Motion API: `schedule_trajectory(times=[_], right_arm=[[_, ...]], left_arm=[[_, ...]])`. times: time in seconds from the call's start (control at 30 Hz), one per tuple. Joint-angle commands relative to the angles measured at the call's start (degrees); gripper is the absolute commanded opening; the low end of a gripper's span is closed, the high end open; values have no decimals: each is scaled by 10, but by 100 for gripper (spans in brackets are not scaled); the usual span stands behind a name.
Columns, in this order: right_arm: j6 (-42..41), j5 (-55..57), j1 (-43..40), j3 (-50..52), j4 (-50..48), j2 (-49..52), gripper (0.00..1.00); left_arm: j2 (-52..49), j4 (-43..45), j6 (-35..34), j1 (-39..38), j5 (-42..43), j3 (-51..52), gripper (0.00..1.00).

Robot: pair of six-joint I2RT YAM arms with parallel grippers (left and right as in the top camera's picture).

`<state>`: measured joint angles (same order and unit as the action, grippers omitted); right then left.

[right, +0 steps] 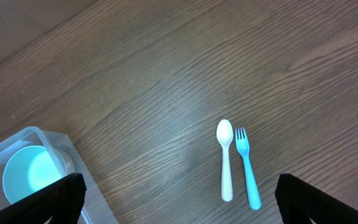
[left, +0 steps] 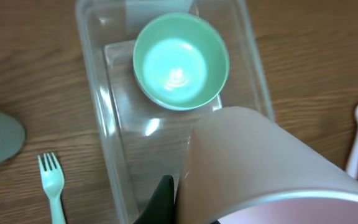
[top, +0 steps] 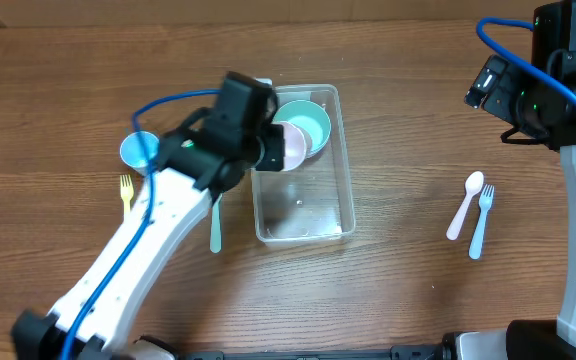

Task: Pack container
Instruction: 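Lift the pink cup and place it upright in the container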

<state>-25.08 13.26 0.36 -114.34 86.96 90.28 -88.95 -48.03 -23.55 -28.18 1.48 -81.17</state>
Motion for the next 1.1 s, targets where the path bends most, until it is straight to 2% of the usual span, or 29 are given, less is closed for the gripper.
schedule_trajectory(times=[0.0, 0.1, 0.33, 0.43, 1.07], right_arm=[[-1, 0, -1, -4, -3, -5, 100], [-1, 0, -1, -3, -3, -5, 100], [-1, 0, -1, -4, -3, -5, 100], [-1, 0, -1, -4, -3, -5, 100], [-1, 0, -1, -4, -3, -5, 100]], left_arm=[[-53, 8, 6, -5, -31, -11, 4], [-87, 6, 9, -5, -34, -19, 4], [-130, -7, 70, -5, -103, -54, 4], [-147, -4, 89, -7, -102, -54, 4], [-194, -10, 81, -11, -94, -54, 4]])
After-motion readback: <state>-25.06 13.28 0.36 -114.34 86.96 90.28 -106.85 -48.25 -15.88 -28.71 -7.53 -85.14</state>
